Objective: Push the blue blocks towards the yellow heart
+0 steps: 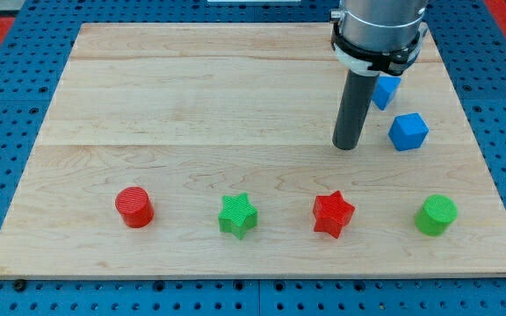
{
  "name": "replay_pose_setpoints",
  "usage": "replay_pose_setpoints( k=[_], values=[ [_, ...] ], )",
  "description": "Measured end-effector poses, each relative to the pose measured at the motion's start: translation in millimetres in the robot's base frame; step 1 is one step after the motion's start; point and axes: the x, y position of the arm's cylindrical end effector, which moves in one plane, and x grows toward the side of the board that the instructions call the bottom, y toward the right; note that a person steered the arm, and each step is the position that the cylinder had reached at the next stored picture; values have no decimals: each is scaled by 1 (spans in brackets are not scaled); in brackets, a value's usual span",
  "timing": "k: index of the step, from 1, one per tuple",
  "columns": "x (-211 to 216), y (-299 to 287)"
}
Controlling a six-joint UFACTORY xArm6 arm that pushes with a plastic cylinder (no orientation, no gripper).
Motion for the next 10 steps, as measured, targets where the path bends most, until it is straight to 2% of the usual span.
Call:
replay_pose_setpoints(
  k=[2, 4, 6, 7, 8, 10],
  values=[
    [-3, -20],
    [-55, -65],
    [-31, 11],
    [16, 12],
    [31, 33],
    [-11, 54]
  ],
)
